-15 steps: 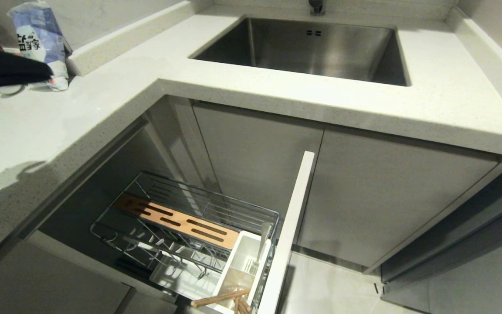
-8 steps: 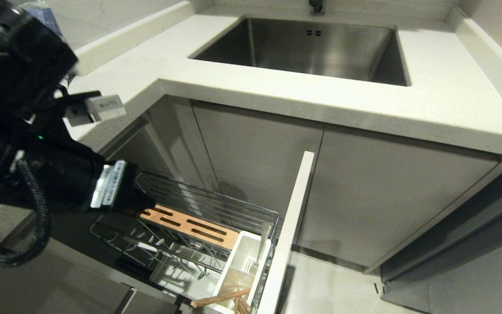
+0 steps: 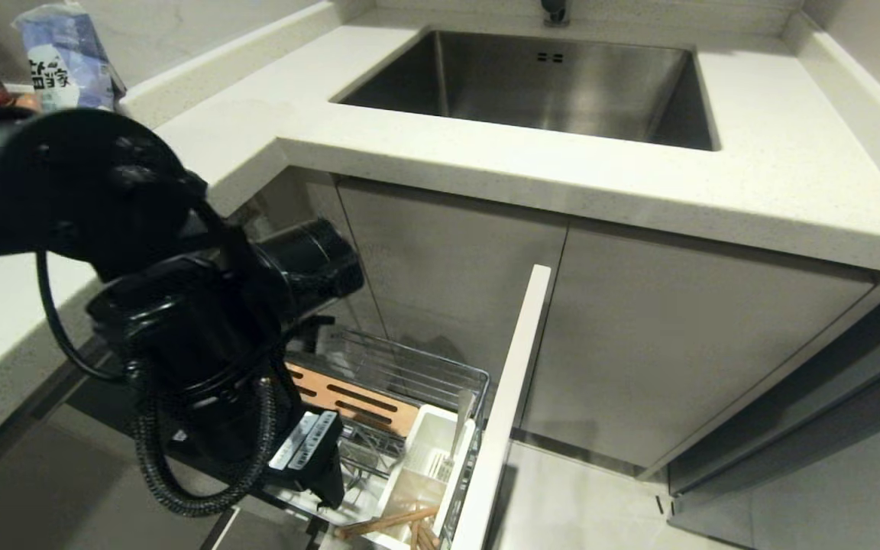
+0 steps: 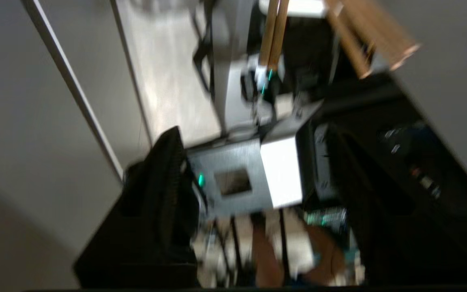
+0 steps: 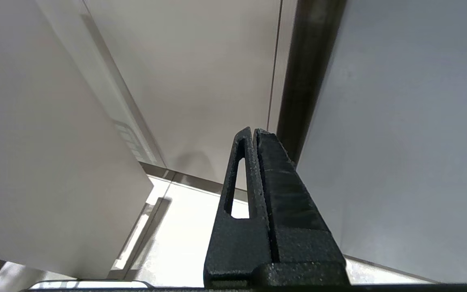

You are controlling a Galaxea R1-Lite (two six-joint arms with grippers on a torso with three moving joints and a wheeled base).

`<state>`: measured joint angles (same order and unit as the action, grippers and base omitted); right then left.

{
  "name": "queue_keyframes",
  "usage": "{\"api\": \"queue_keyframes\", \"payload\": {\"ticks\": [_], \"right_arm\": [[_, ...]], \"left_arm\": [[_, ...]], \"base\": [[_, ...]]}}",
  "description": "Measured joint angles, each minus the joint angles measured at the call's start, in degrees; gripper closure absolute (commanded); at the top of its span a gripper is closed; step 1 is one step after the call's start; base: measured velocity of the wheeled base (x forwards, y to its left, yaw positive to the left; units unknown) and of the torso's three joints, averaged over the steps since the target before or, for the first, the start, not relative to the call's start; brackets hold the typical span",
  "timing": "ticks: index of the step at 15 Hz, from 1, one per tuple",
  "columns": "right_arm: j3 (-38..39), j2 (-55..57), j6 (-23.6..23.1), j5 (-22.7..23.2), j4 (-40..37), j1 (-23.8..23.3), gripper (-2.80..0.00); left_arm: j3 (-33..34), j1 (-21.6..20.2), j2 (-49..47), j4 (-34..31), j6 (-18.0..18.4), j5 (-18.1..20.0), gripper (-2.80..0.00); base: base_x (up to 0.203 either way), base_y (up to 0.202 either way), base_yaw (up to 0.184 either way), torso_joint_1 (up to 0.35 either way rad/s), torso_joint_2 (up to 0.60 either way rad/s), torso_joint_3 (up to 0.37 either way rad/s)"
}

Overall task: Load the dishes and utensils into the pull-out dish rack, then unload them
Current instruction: Take the chopsticks out of the cupboard

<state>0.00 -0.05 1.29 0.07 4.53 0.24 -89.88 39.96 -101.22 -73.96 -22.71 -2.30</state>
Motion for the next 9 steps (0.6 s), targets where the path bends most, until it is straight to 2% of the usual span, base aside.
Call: {"api": "queue_keyframes", "payload": {"ticks": [3,5,9], "right_arm": [[0.0,0.0,-0.1,0.0,0.0,0.0,0.00],[0.0,0.0,-0.1,0.0,0.0,0.0,0.00],[0.0,0.0,-0.1,0.0,0.0,0.0,0.00]], "left_arm": [[0.2,-0.1,-6.6,-1.1,2.0,1.1,-2.80],[0.4,-0.2,-11.2,-1.2,4.0,3.5,-2.80],[0.1,-0.9,-19.5,-1.2,5.5,5.3,-2.80]], "base": [[0.000,0.000,0.000,0.000,0.00,0.000],[0.000,0.000,0.000,0.000,0.00,0.000],[0.000,0.000,0.000,0.000,0.00,0.000]]}}
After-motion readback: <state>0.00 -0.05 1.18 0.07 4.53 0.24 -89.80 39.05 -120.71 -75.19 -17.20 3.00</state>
